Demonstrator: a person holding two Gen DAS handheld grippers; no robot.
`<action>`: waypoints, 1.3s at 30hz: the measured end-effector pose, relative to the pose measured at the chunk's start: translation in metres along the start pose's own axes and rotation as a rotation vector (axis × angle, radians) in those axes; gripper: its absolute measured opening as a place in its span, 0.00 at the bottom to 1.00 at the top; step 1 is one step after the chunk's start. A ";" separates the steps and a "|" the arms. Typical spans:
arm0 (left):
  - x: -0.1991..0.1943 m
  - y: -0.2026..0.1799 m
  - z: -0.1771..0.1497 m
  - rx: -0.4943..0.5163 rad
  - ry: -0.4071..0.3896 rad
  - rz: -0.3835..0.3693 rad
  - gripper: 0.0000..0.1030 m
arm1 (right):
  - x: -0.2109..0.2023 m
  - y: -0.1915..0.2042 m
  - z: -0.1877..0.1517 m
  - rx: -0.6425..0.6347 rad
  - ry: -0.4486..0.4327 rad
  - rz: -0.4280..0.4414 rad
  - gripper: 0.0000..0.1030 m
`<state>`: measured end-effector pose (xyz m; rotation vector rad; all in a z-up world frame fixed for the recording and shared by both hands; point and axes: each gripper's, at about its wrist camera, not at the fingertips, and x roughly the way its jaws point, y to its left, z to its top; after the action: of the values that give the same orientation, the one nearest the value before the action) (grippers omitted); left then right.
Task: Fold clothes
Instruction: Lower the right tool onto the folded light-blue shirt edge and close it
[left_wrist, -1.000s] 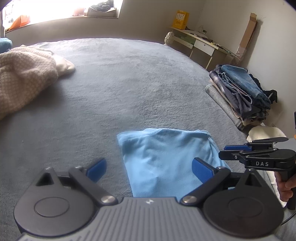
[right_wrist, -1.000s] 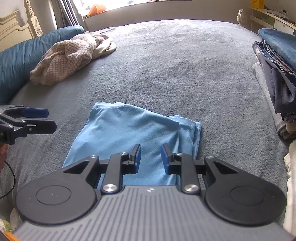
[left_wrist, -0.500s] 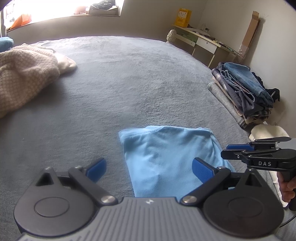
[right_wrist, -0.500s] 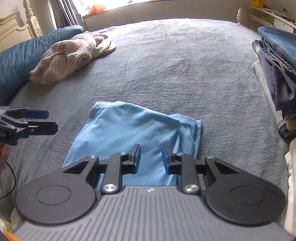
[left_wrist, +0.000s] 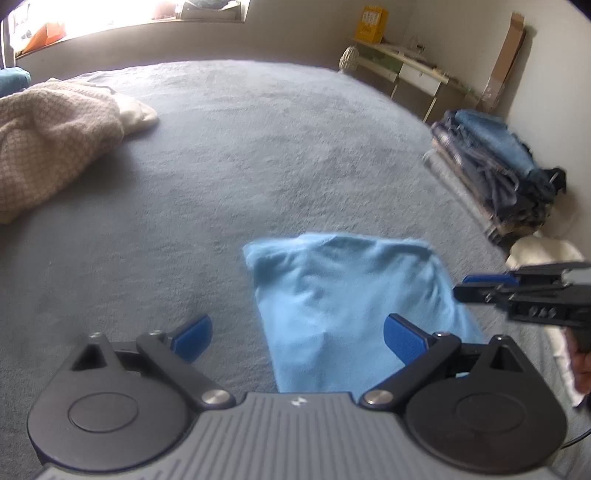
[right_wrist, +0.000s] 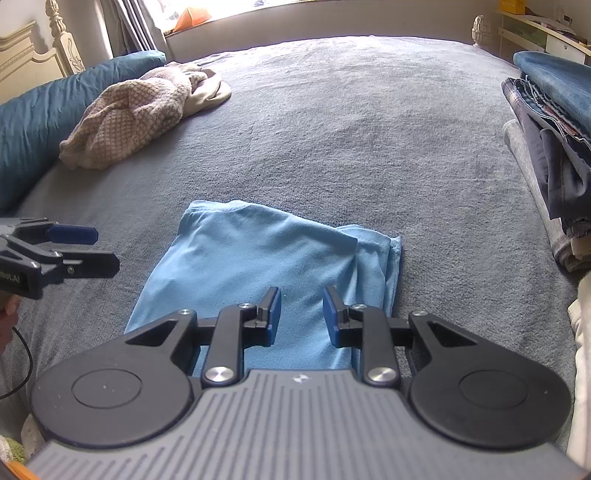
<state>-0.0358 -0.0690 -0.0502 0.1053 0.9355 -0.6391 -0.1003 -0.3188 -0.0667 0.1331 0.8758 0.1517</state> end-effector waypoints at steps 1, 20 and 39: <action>0.003 -0.001 -0.002 0.010 0.017 0.020 0.97 | 0.000 0.000 0.000 0.000 0.000 0.000 0.23; 0.039 -0.013 -0.032 0.012 0.222 0.156 0.97 | 0.006 -0.049 -0.010 0.197 0.022 0.066 0.45; 0.052 -0.018 -0.033 0.008 0.262 0.176 0.98 | 0.039 -0.120 -0.045 0.633 0.082 0.329 0.55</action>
<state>-0.0469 -0.0959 -0.1067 0.2810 1.1616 -0.4721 -0.1007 -0.4272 -0.1458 0.8689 0.9562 0.1829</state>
